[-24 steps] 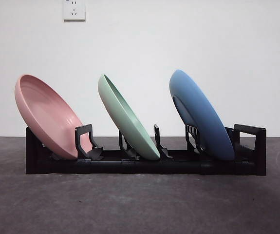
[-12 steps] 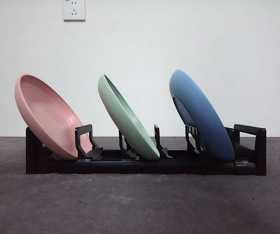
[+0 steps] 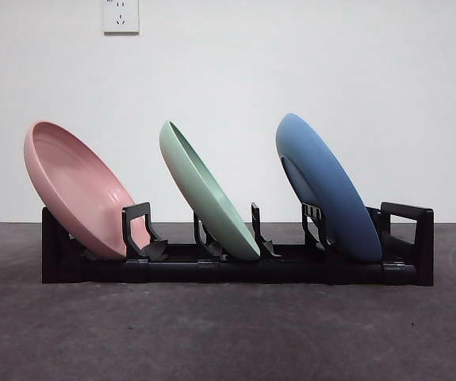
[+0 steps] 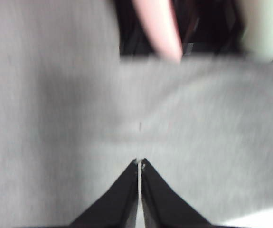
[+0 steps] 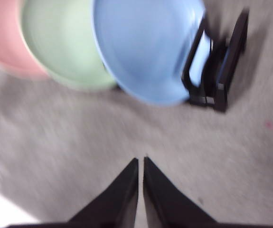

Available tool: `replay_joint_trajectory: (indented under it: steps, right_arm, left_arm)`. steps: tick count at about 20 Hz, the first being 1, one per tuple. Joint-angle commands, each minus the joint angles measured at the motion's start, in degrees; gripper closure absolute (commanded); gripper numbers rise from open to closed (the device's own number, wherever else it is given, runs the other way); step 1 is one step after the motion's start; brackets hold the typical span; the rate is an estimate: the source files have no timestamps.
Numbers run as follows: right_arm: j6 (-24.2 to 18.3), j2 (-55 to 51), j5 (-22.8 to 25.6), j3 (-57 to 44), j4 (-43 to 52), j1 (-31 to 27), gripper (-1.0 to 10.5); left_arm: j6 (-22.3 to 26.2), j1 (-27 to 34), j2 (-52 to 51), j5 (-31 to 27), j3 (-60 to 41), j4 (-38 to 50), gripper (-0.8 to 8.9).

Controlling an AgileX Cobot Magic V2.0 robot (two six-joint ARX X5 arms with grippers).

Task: Place the plate

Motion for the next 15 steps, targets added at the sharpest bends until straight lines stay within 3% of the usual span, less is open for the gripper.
replay_joint_trajectory:
  steps: [1,3,4,6,10,12,15]
  right_arm:
    - [-5.8,3.8,3.7,2.1,-1.5,1.7,7.9]
    - [-5.9,5.4,5.3,2.3,-1.2,2.7,5.9]
    - [-5.9,5.6,5.2,2.3,-1.2,3.0,5.9]
    - [-5.7,5.7,5.2,2.3,-1.2,3.7,5.9]
    - [-0.7,7.3,5.3,3.2,-0.6,5.9,6.0]
    - [3.5,10.8,5.3,6.1,-1.8,7.6,6.0]
    - [4.9,18.1,6.9,13.6,-3.3,10.5,6.0]
  left_arm:
    - [1.8,0.0,1.5,0.3,1.9,1.2,7.59]
    - [1.7,0.0,1.5,0.3,2.1,3.0,5.46]
    - [1.7,0.0,1.4,0.3,2.1,3.6,4.92]
    - [1.7,0.0,1.4,0.3,2.2,3.7,5.01]
    - [1.1,0.0,1.4,0.3,2.2,3.7,5.01]
    - [1.1,0.0,1.4,0.3,2.2,3.8,5.01]
    - [1.1,0.0,1.4,0.3,2.2,3.8,5.01]
